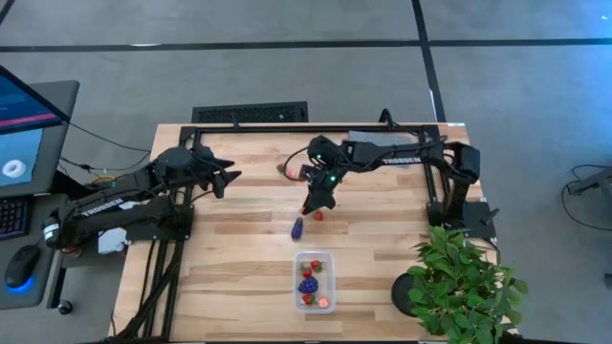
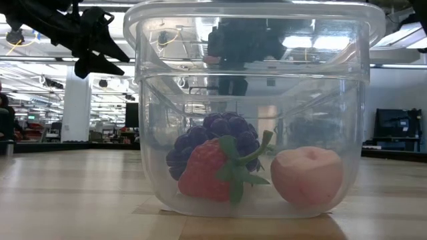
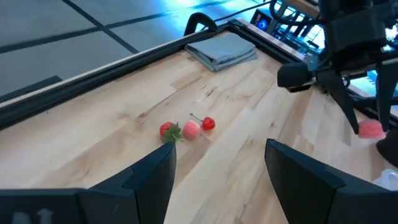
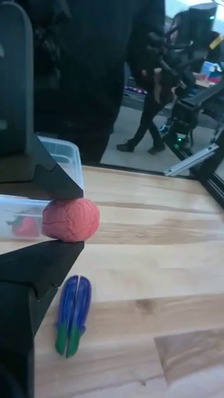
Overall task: Pick and placing Produce into tupperware
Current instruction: Put the pink peach into the transparent bin
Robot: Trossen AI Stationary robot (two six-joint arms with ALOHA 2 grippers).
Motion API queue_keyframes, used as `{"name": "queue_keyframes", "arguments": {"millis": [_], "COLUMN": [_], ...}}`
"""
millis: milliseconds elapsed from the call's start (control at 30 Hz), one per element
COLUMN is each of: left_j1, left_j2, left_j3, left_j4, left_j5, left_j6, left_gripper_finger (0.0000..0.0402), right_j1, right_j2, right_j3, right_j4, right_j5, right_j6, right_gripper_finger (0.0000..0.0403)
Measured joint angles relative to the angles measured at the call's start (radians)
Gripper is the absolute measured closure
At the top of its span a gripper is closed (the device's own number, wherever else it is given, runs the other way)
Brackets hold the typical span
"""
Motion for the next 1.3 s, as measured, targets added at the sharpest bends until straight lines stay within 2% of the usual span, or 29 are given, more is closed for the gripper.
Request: {"name": "queue_keyframes", "arguments": {"millis": [467, 633, 767, 1133, 1300], "left_j1": [-0.06, -0.096, -0.138, -0.268, -0.334], "left_j2": [0.0, 0.0, 0.0, 0.0, 0.0], "left_j3": [0.0, 0.0, 0.0, 0.0, 0.0], "left_j4": [0.032, 0.032, 0.042, 0.076, 0.076], "left_j5": [-0.008, -0.02, -0.055, -0.197, -0.269], "left_j6": [-0.115, -0.166, -0.196, -0.265, -0.3], "left_gripper_finger": [0.0166, 0.0166, 0.0166, 0.0166, 0.0166], "right_j1": [0.072, 0.099, 0.127, 0.234, 0.28], "right_j2": [0.0, 0.0, 0.001, 0.001, 0.001], "right_j3": [0.0, 0.0, 0.0, 0.0, 0.0], "right_j4": [-0.004, -0.079, -0.135, -0.135, -0.135], "right_j5": [0.002, 0.002, 0.003, 0.004, 0.05], "right_j6": [-0.048, -0.098, -0.127, -0.142, -0.154], "right_gripper_finger": [0.0271, 0.0271, 0.0271, 0.0271, 0.0271]}}
